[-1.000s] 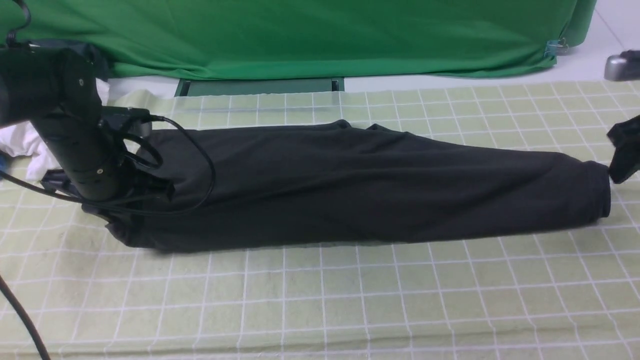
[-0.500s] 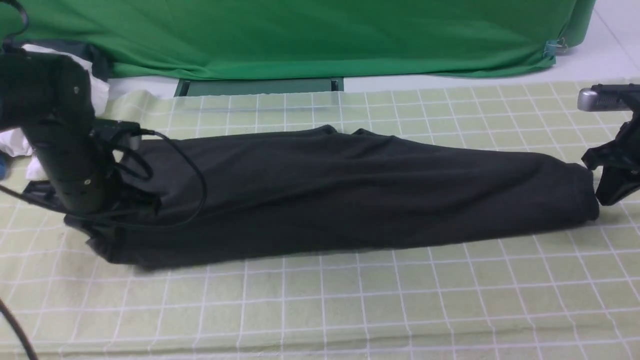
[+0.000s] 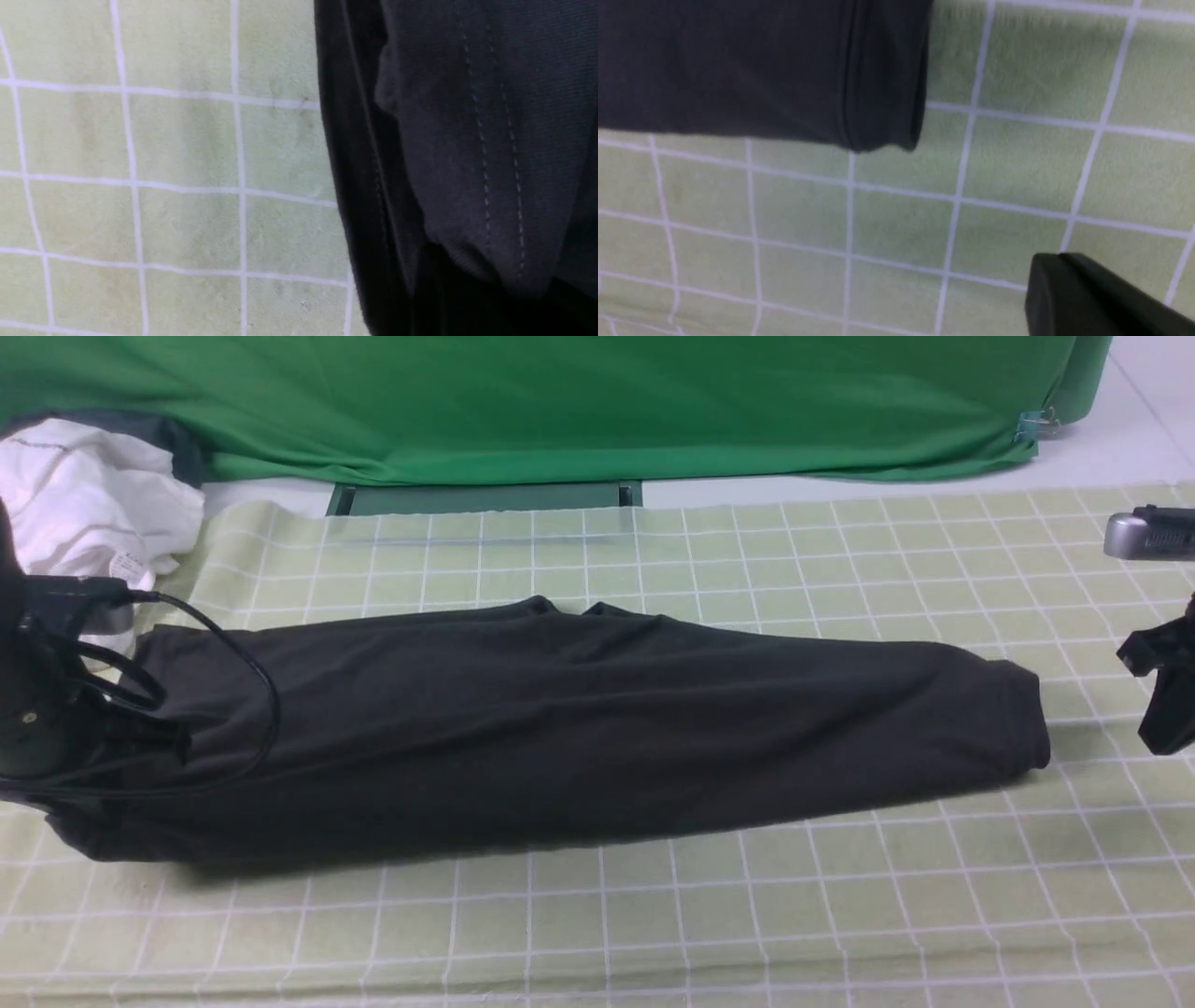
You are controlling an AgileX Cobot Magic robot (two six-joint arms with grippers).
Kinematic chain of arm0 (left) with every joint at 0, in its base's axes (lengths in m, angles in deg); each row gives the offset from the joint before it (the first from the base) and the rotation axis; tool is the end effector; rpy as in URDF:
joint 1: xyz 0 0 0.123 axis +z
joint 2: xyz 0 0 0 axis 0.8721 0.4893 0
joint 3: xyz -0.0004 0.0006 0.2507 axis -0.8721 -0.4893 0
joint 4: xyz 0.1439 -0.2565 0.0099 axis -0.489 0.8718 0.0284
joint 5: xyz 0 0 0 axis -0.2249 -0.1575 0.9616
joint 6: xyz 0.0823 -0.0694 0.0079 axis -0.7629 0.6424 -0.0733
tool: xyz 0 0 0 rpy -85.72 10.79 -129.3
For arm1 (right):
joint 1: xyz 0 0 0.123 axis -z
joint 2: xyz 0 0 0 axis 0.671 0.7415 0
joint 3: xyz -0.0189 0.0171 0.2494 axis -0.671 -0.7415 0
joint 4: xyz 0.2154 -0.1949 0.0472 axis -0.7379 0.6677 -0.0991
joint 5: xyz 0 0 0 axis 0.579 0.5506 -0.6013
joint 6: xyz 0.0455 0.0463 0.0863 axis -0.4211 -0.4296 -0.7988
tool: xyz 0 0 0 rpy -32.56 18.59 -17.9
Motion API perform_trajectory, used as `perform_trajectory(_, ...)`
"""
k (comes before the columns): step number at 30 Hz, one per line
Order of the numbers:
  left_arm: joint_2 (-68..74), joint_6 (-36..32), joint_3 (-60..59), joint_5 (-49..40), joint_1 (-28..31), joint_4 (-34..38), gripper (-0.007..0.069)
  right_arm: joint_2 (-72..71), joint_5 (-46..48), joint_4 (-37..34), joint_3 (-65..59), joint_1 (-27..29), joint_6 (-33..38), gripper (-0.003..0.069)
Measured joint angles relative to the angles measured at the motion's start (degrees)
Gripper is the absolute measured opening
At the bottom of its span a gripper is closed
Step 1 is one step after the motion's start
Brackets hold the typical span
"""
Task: Fold a long-sleeved shirt over a green coffee tablecloth.
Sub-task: 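Pull the folded dark garment lengthwise by its ends to straighten it flat on the table, then fold the right end of the dark garment over onto its left end with the right gripper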
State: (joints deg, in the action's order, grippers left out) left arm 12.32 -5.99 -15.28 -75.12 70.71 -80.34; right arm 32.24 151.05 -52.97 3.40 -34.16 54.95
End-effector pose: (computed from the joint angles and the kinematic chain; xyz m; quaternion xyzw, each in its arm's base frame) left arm 0.3248 0.0667 0.1339 -0.0454 0.9960 0.0513 0.0566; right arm 0.3899 -0.0274 0.1442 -0.0617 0.9901 0.1225 0.0310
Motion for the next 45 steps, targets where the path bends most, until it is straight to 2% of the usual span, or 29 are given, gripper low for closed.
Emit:
perform_trajectory(2,0.0,0.4,-0.2,0.3,0.3,-0.4,0.0071,-0.1,-1.3,-1.8,0.0,-0.9,0.0,0.0095)
perform_trajectory(3,0.0,0.7,-0.2,0.3,0.3,-0.4,0.0073,-0.1,-1.3,-1.8,0.0,-0.9,0.0,0.0095)
perform_trajectory(4,0.0,1.0,-0.4,0.5,0.3,-0.5,0.0089,-0.1,-2.1,-2.1,0.0,-1.7,0.0,0.0143)
perform_trajectory(5,0.0,1.4,-0.4,0.7,0.3,-0.9,0.0132,-0.1,-3.7,-2.4,0.0,-3.0,0.0,0.0238)
perform_trajectory(6,0.0,1.4,-0.4,0.8,0.3,-1.2,0.0154,-0.1,-4.9,-2.5,0.0,-3.9,0.0,0.0277)
perform_trajectory(7,0.0,1.4,-0.4,0.9,0.3,-1.9,0.0187,-0.1,-6.6,-2.5,0.0,-5.1,0.0,0.0358)
perform_trajectory(11,0.0,7.0,-0.1,0.4,0.3,-6.4,0.0375,0.1,-14.1,-2.5,0.0,-10.1,-0.3,0.0589)
perform_trajectory(12,0.0,7.7,0.1,0.1,0.3,-7.0,0.0400,0.2,-15.0,-2.3,0.0,-10.9,-0.8,0.0617)
perform_trajectory(13,0.0,10.2,1.1,-1.3,0.3,-8.1,0.0457,0.7,-16.6,-1.9,0.0,-11.7,-1.9,0.0643)
perform_trajectory(16,-0.6,11.5,3.0,-2.5,0.3,-7.9,0.0497,2.6,-18.2,1.6,0.1,-13.2,-6.6,0.0659)
perform_trajectory(20,-4.1,9.7,3.0,-1.7,0.4,-4.3,0.0433,5.3,-18.4,4.5,0.5,-13.6,-10.6,0.0647)
perform_trajectory(22,-9.0,6.6,2.1,0.7,0.4,0.1,0.0280,7.1,-18.8,4.9,0.6,-13.9,-11.2,0.0627)
perform_trajectory(24,-12.0,4.9,1.5,1.9,0.4,2.7,0.0199,8.0,-18.9,4.9,0.6,-14.3,-11.3,0.0605)
perform_trajectory(25,-14.5,3.3,1.1,2.6,0.4,4.7,0.0109,8.8,-19.1,4.9,0.6,-14.6,-11.4,0.0584)
perform_trajectory(26,-14.9,3.3,1.1,2.7,0.4,4.7,0.0109,8.9,-19.2,4.9,0.6,-14.7,-11.4,0.0580)
perform_trajectory(27,-17.9,0.9,0.8,3.4,0.4,7.4,0.0045,9.4,-19.5,5.3,0.8,-15.2,-11.3,0.0542)
perform_trajectory(28,-19.8,-0.1,0.8,3.6,0.4,8.6,0.0026,9.5,-19.5,5.3,0.9,-15.4,-11.2,0.0511)
perform_trajectory(29,-21.0,-0.5,0.8,3.7,0.4,8.9,0.0020,9.6,-19.5,5.3,1.0,-15.5,-10.9,0.0487)
perform_trajectory(31,-22.9,-0.9,0.7,4.0,0.4,9.3,0.0011,9.7,-19.5,5.0,1.2,-16.0,-9.6,0.0346)
perform_trajectory(32,-23.1,-1.0,0.7,4.0,0.4,9.4,0.0011,9.7,-19.5,5.0,1.2,-16.0,-9.6,0.0346)
perform_trajectory(33,-23.8,-1.1,0.7,4.0,0.4,9.4,0.0010,9.8,-19.4,4.6,1.2,-16.1,-9.0,0.0265)
perform_trajectory(34,-25.4,-1.4,0.7,4.0,0.4,9.4,0.0010,9.9,-18.8,4.2,1.7,-16.5,-8.3,0.0108)
perform_trajectory(35,-25.8,-1.4,0.7,4.0,0.4,9.4,0.0010,9.9,-18.5,4.2,1.9,-16.5,-8.1,0.0075)
perform_trajectory(37,-26.2,-1.5,0.7,3.6,0.5,9.4,0.0010,9.7,-17.8,4.7,2.3,-16.4,-7.5,0.0051)
perform_trajectory(41,-26.3,-1.8,0.7,2.4,0.4,9.4,0.0011,7.7,-15.4,5.8,2.3,-14.7,-7.9,0.0051)
perform_trajectory(45,-26.3,-1.9,0.7,1.7,0.5,9.4,0.0011,3.0,-10.4,10.9,2.6,-9.4,-11.1,0.0051)
